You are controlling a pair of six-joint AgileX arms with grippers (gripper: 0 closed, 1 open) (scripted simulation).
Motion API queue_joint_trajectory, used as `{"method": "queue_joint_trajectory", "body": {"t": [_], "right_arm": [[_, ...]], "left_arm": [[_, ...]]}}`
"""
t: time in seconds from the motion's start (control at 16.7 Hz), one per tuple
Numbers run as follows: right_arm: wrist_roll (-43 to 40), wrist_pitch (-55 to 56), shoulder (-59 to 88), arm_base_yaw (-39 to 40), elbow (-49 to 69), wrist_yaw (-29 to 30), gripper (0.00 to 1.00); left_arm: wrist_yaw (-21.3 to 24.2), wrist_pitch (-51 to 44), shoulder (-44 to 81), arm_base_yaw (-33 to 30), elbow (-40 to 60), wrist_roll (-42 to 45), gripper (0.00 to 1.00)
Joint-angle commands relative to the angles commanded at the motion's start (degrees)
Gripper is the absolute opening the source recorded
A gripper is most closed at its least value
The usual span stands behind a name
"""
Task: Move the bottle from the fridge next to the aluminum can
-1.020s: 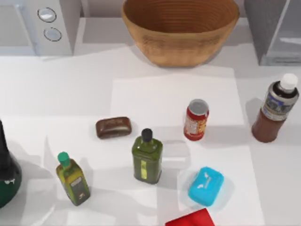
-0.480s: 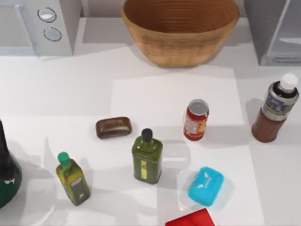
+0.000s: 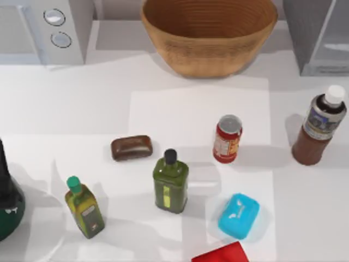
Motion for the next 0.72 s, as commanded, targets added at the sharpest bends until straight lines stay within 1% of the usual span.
{"method": "queue_joint_trajectory", "body": {"t": [0.18,0.54,0.72], "right_arm": [[5.1,5.0,-0.2,4.2,-0.2,0.9,1.0],[5.5,5.6,-0.5,4.1,-0.6,1.0,1.0],[8.5,7.3,-1.3,7.6,-1.7,4.3,1.0]], "left_arm": [[0.0,0.0,0.0,0.0,0.0,0.0,1.0],[0.0,0.0,0.0,0.0,0.0,0.0,1.0],[0.0,0.0,0.0,0.0,0.0,0.0,1.0]]}}
